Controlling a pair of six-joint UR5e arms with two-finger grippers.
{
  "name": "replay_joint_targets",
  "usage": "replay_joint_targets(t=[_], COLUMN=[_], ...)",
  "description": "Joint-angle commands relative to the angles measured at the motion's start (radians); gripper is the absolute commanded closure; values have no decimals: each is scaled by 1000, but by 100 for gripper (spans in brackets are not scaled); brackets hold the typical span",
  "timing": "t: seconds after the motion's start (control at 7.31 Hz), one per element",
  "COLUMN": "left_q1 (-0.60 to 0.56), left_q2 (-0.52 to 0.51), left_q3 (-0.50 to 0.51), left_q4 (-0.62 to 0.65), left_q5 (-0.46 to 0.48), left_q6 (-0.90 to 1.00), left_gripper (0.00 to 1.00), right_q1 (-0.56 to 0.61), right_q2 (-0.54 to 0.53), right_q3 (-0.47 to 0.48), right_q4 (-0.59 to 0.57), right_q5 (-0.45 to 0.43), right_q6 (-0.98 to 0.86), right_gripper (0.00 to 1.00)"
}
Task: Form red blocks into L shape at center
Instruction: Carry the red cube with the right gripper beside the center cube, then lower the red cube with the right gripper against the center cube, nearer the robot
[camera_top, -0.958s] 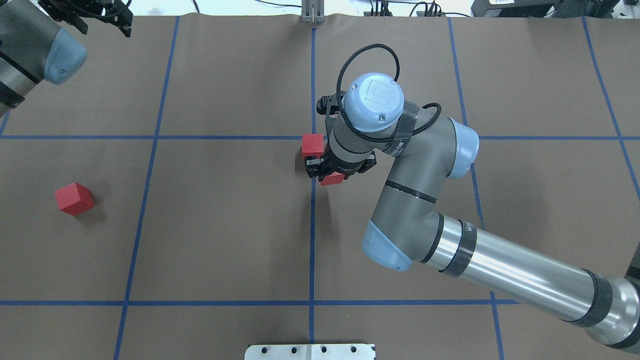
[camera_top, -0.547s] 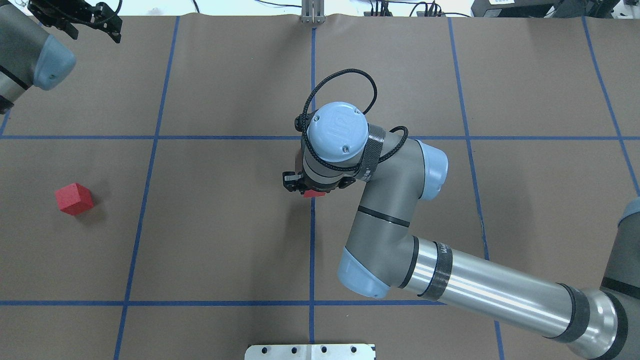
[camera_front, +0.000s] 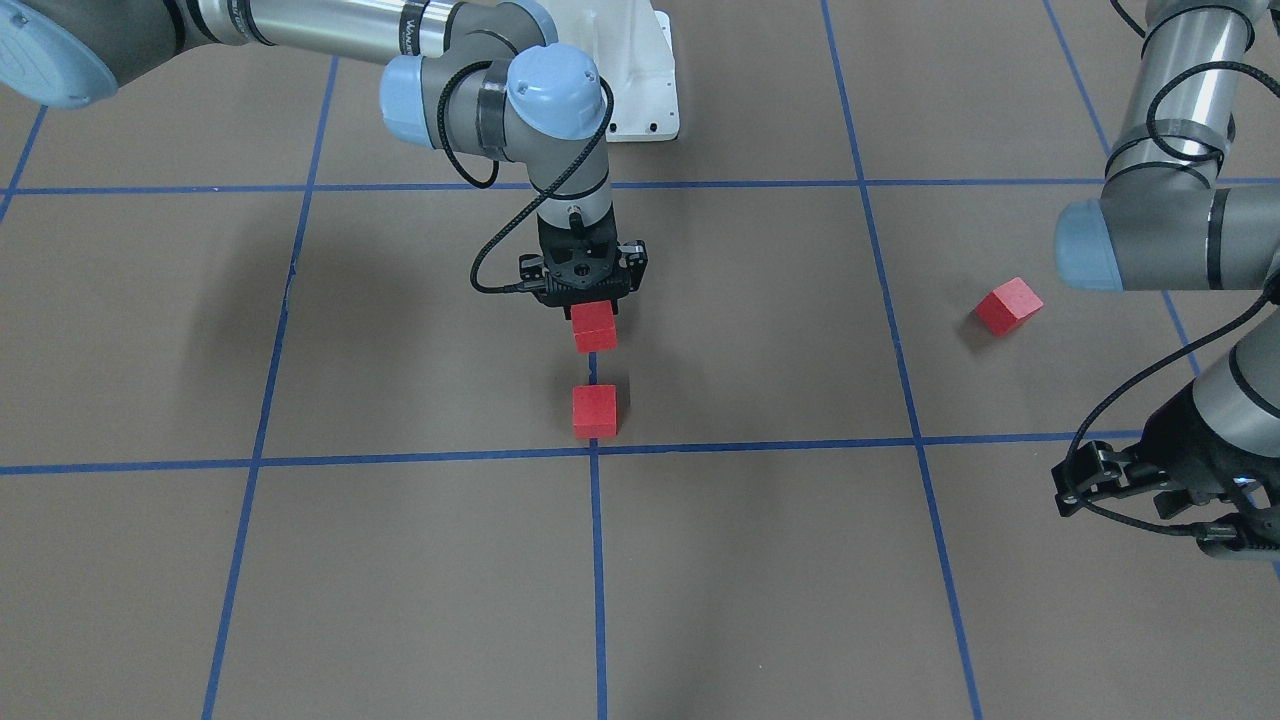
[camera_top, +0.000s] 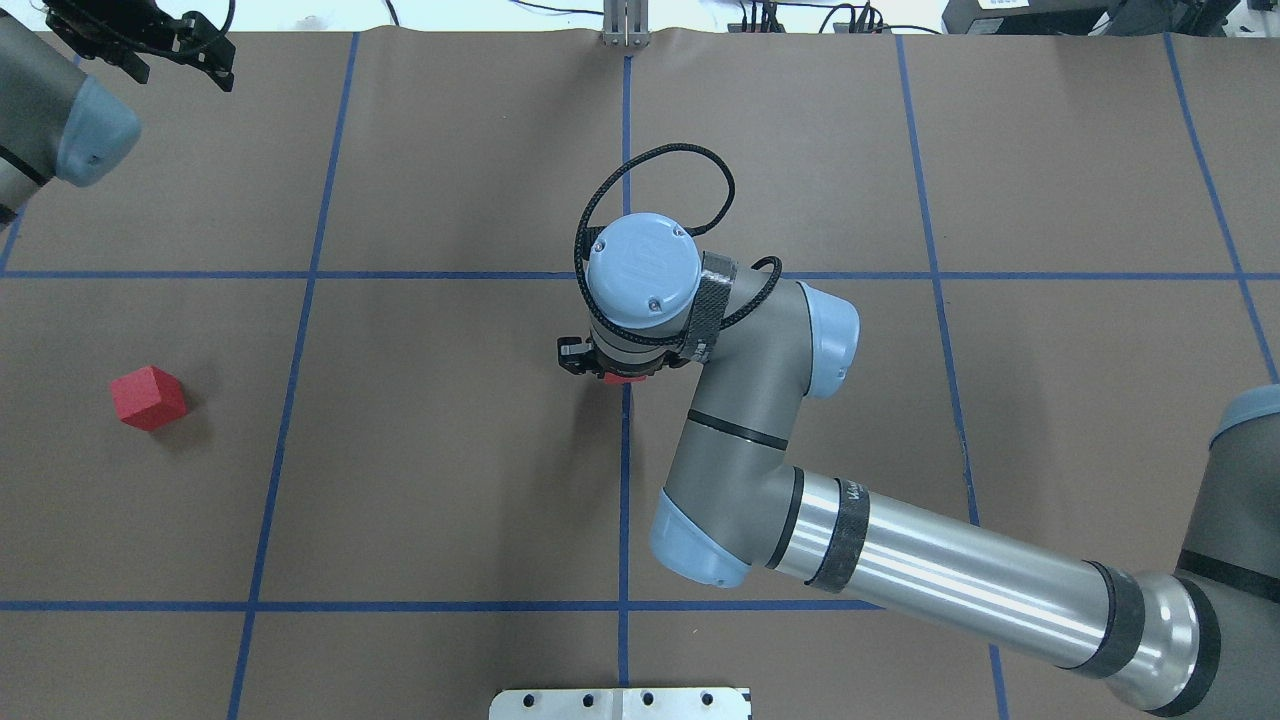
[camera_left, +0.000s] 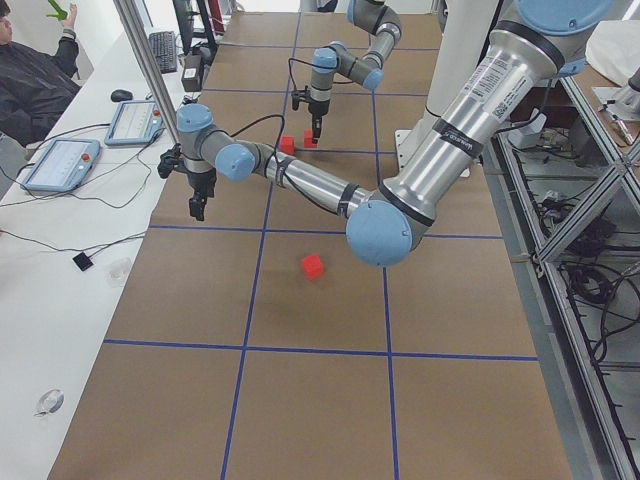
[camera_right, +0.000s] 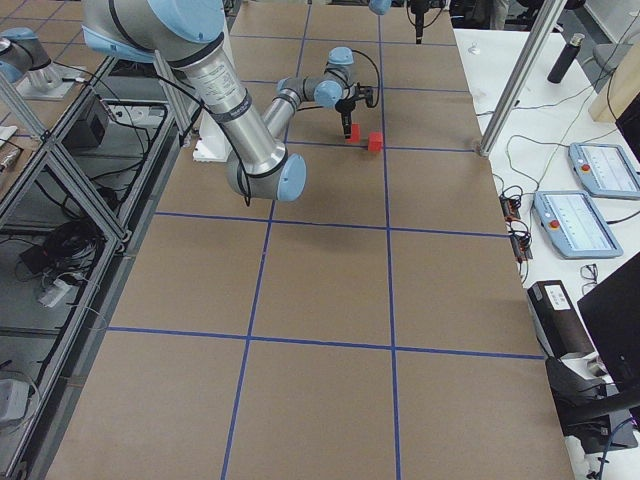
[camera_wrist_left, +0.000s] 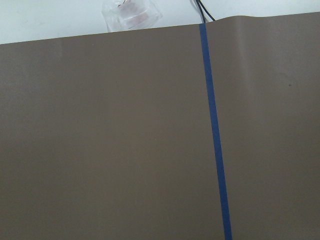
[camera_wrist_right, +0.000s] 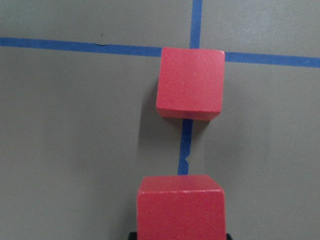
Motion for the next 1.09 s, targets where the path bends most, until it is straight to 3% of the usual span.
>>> replay_joint_targets(t=[0.0, 0.14, 0.41, 0.96], left_q1=[0, 0, 0, -2], left_q2=[2, 2, 2, 2], left_q3=[2, 2, 3, 3], left_q4=[0, 0, 0, 0], left_q5=[0, 0, 0, 1], left_q6=[0, 0, 2, 2], left_gripper=[0, 0, 0, 0], right_q1=[18, 37, 42, 40], right_q2=[3, 7, 14, 26], right_q3=[-9, -34, -49, -60], right_q4=[21, 24, 21, 19], right_q5=[-21, -21, -21, -18], right_q6=[-1, 0, 28, 3], right_gripper=[82, 81, 70, 70])
